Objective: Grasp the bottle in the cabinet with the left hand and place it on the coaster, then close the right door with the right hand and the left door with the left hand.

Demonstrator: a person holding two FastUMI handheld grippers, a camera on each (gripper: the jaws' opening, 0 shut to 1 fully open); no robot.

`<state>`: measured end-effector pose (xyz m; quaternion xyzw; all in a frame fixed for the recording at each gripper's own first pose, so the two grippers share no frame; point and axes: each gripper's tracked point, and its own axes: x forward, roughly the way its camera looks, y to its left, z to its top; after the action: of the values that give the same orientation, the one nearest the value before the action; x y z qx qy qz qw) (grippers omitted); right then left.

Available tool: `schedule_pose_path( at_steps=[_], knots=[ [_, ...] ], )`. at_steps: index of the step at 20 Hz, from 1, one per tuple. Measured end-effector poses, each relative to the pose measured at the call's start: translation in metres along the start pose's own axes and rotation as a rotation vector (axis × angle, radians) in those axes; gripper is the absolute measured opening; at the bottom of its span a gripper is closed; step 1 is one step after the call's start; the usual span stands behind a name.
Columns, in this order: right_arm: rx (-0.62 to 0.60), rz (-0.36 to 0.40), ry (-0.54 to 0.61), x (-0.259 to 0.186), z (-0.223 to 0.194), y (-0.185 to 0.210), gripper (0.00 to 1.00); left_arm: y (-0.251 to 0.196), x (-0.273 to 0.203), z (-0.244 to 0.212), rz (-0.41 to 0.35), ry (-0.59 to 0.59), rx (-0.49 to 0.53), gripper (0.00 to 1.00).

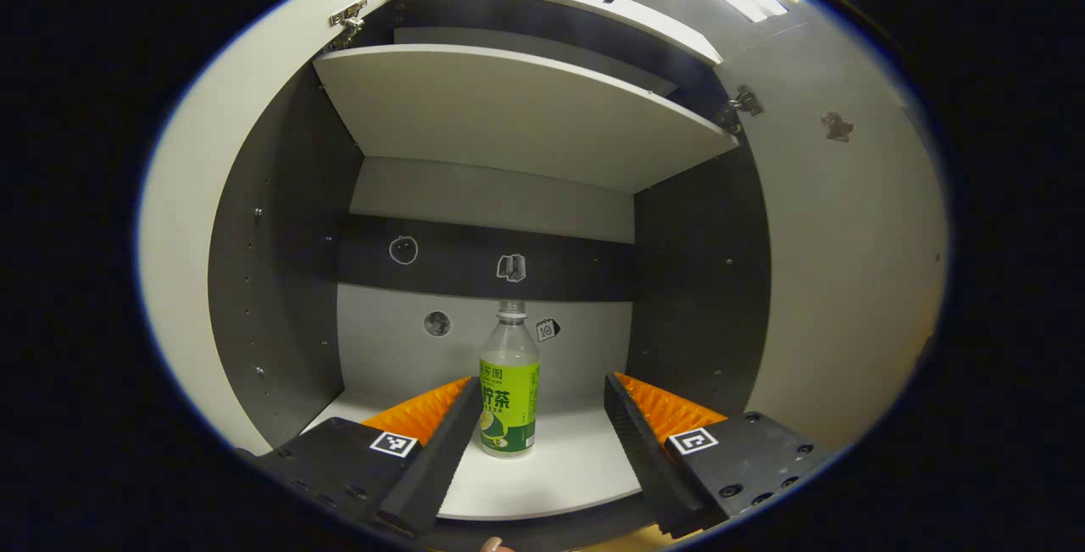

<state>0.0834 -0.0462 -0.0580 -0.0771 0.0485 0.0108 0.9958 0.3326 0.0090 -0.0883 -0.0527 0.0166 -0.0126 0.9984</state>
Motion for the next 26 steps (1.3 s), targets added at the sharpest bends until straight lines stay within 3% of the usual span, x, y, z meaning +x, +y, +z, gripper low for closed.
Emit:
schedule_pose_path(
  at_steps=[10,19,21,23,26],
  knots=[
    [0.000,0.069,0.037,0.006,-0.017,0.014,0.98,0.016,0.080,-0.035,-0.007,0.047,0.054,0.94],
    [0.011,0.055,0.052,0.017,-0.024,0.003,0.98,0.027,0.123,-0.060,0.007,0.109,0.028,0.95],
    [0.004,0.045,0.052,0.017,-0.024,-0.001,0.98,0.029,0.127,-0.063,0.012,0.114,0.026,0.94],
    [0.003,0.037,0.053,0.016,-0.024,-0.003,0.98,0.022,0.125,-0.062,0.004,0.115,0.011,0.80],
    [0.021,0.032,0.054,0.013,-0.022,-0.004,0.98,0.020,0.112,-0.057,0.002,0.115,0.001,0.78]
  ],
)
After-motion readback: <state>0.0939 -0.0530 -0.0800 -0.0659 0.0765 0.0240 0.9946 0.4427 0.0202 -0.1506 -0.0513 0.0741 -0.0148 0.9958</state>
